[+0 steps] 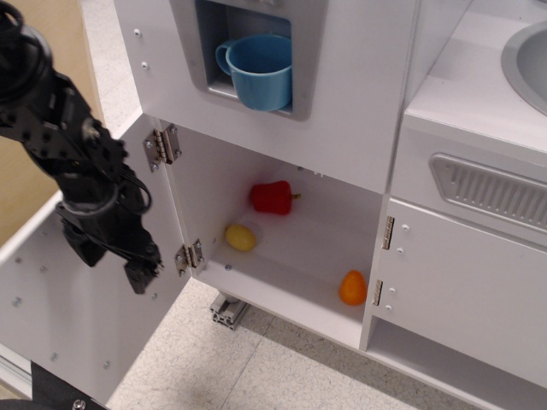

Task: Open low fridge

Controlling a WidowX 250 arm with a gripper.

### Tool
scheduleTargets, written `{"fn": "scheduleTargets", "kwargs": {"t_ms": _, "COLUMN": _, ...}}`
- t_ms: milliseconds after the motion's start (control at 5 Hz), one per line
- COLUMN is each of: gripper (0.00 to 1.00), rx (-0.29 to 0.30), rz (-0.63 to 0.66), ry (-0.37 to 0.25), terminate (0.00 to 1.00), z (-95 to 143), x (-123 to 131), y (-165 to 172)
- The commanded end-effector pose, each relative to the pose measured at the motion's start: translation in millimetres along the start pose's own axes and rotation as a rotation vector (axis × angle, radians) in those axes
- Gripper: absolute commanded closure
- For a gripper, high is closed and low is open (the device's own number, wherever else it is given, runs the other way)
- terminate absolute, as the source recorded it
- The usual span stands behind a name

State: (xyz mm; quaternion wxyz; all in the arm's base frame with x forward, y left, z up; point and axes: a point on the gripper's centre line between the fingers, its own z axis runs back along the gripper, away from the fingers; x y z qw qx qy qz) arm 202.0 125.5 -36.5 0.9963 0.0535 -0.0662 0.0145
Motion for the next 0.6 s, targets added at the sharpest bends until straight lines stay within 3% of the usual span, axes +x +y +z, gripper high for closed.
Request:
{"fn": "scheduleTargets", "kwargs": {"t_ms": 0, "gripper": 0.00, "rx": 0.024, "rz": -0.004, "ry": -0.034, "terminate": 0.00, "z": 12.8, "x": 1.4, "y": 9.2}}
{"fn": "scheduleTargets", "kwargs": {"t_ms": 200, "gripper": 0.00, "rx": 0.024, "rz": -0.004, "ry": -0.034, "terminate": 0.00, "z": 12.8, "x": 1.4, "y": 9.2}}
{"fn": "scheduleTargets", "kwargs": {"t_ms": 400, "gripper": 0.00, "rx": 0.024, "rz": -0.004, "ry": -0.034, "terminate": 1.00, "z": 12.8, "x": 1.4, "y": 9.2}}
